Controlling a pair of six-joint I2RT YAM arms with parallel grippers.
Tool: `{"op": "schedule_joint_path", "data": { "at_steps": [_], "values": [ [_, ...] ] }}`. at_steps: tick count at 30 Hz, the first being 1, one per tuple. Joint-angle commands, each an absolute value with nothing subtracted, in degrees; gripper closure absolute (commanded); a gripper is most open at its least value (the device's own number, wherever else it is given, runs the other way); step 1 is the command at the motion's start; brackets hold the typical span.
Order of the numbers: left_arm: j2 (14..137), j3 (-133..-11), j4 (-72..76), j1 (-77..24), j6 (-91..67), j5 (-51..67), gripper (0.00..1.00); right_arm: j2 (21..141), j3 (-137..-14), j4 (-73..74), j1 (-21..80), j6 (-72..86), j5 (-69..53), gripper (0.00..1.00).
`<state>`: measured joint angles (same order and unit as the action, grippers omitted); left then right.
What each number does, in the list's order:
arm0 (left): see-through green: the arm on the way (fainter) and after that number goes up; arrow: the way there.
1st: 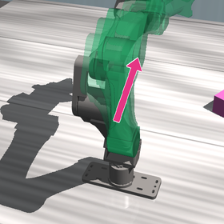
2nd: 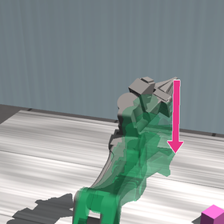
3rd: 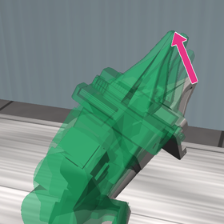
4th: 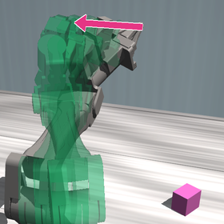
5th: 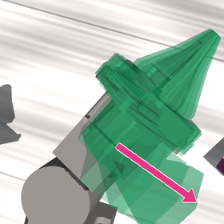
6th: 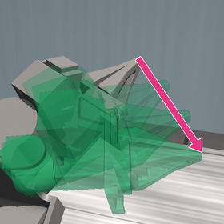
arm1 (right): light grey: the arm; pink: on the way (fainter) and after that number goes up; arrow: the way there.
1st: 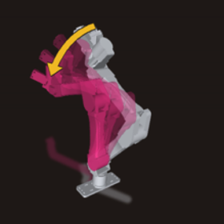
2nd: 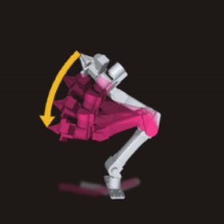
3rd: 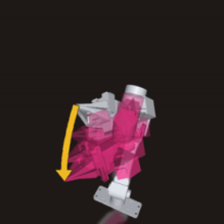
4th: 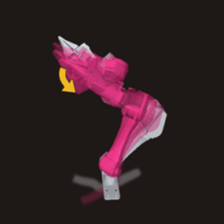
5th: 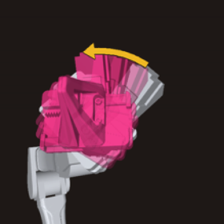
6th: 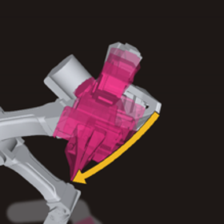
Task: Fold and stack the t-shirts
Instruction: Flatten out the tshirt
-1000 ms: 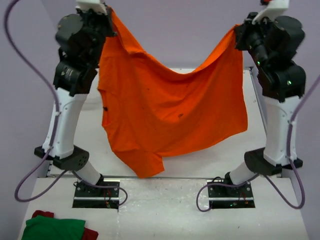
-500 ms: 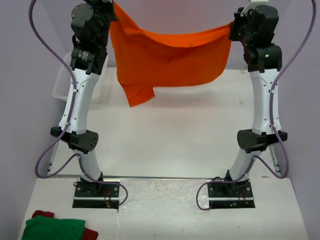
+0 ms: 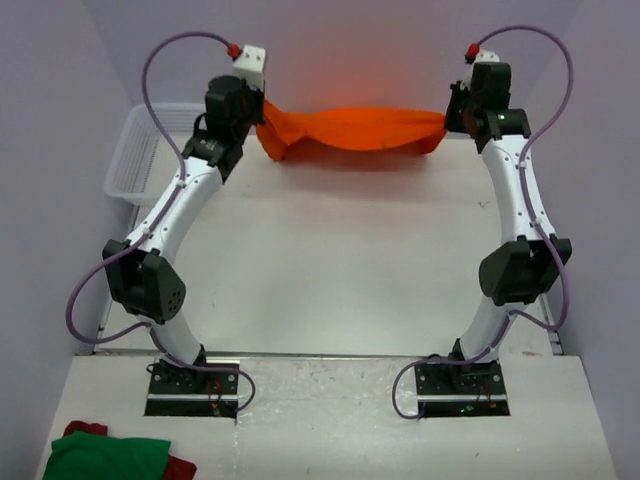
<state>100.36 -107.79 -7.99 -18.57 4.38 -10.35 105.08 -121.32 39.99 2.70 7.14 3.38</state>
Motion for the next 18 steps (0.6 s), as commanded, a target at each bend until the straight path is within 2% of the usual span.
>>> {"op": "schedule_joint_path", "data": {
  "at_steps": [1,3,7,11,18],
  "values": [
    [94.94,-91.65,-6.68,-21.44,-3.59,-12.47,1.0,106.7,-113.75,42.98,2.72,11.5,3.77,1.0],
    [90.98,-84.5,-6.76,-25.04,-4.48,-17.29,1.0,105.82,-108.66,42.63,2.72,13.61,5.27,1.0],
    [85.35,-79.02,-13.34,-28.65,-9.74,-25.04,1.0,104.24,-104.33,44.64,2.81,16.78,7.47,1.0],
    [77.37,-71.56,-20.02,-28.92,-19.48,-23.91,1.0,101.35,-96.54,45.44,2.81,19.77,9.92,1.0],
    [69.09,-58.38,-26.27,-29.79,-25.4,-22.42,1.0,96.95,-84.56,44.91,2.73,22.15,16.26,1.0]
  ]
}}
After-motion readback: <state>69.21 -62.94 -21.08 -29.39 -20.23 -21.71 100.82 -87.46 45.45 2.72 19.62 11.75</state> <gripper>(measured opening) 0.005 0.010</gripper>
